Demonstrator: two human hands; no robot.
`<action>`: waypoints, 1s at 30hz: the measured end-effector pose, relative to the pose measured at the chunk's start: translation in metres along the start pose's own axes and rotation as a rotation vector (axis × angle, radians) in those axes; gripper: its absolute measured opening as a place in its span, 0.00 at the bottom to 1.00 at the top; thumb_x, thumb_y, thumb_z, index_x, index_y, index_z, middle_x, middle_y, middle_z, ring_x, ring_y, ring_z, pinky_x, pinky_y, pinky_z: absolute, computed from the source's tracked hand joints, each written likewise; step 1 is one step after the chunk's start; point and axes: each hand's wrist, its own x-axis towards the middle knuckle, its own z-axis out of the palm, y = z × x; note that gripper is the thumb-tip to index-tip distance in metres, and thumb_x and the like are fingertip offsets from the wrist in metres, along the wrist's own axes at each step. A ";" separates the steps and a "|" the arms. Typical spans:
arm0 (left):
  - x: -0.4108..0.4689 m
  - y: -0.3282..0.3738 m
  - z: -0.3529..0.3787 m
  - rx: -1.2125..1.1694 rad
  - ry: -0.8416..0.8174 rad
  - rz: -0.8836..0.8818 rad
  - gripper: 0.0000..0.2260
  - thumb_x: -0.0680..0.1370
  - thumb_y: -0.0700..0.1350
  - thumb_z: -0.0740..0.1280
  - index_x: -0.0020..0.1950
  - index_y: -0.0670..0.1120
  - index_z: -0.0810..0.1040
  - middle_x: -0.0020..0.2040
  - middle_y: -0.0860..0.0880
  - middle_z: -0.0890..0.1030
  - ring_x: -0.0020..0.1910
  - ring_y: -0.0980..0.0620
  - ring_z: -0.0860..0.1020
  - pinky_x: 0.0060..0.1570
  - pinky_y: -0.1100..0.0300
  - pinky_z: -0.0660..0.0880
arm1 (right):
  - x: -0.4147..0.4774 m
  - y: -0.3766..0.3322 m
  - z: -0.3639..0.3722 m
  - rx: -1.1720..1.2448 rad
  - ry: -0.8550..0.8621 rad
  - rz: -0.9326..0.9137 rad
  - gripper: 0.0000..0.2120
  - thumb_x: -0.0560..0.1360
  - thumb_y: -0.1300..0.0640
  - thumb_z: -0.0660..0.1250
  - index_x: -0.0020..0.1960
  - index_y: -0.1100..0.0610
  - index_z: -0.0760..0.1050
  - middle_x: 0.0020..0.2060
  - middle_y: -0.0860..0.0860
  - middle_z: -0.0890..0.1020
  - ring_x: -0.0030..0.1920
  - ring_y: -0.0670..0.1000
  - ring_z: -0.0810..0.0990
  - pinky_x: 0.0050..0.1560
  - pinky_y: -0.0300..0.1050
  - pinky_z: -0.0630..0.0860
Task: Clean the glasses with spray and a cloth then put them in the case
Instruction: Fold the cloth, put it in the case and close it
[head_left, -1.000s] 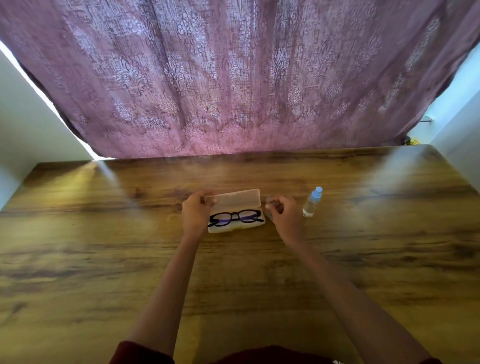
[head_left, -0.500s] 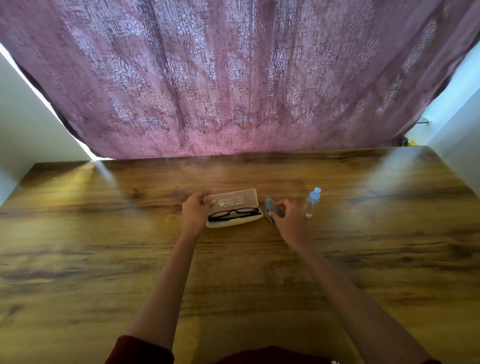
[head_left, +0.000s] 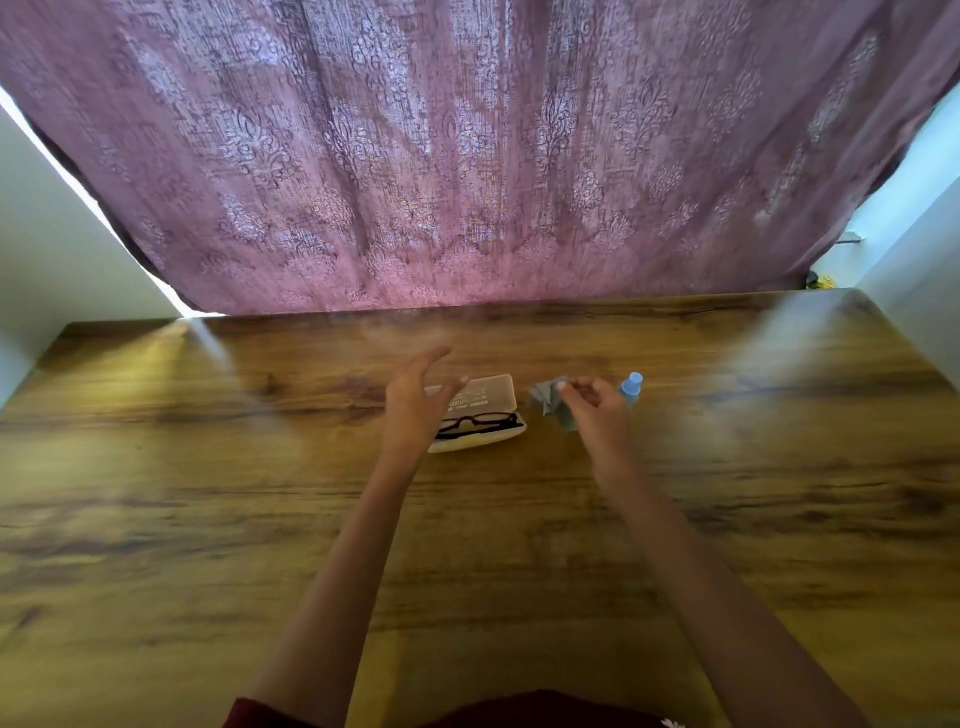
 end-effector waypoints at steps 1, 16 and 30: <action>0.000 0.007 0.002 -0.005 -0.074 0.056 0.21 0.74 0.46 0.71 0.67 0.49 0.74 0.65 0.52 0.76 0.63 0.58 0.71 0.63 0.64 0.66 | 0.000 -0.005 -0.001 0.044 -0.012 0.011 0.08 0.76 0.53 0.67 0.54 0.53 0.76 0.44 0.43 0.79 0.46 0.41 0.77 0.38 0.32 0.71; 0.006 0.040 0.018 -0.222 -0.322 0.098 0.05 0.74 0.47 0.71 0.43 0.58 0.81 0.41 0.54 0.84 0.44 0.55 0.82 0.48 0.56 0.78 | 0.001 -0.043 -0.008 0.380 -0.284 0.077 0.12 0.71 0.57 0.74 0.54 0.56 0.78 0.44 0.52 0.84 0.43 0.47 0.82 0.42 0.39 0.79; 0.000 0.032 0.021 -0.206 -0.311 0.119 0.08 0.75 0.41 0.70 0.54 0.47 0.81 0.46 0.54 0.82 0.45 0.60 0.80 0.49 0.66 0.77 | 0.008 -0.015 -0.001 -0.178 -0.159 -0.073 0.06 0.74 0.60 0.70 0.51 0.56 0.79 0.46 0.51 0.83 0.45 0.47 0.81 0.44 0.37 0.77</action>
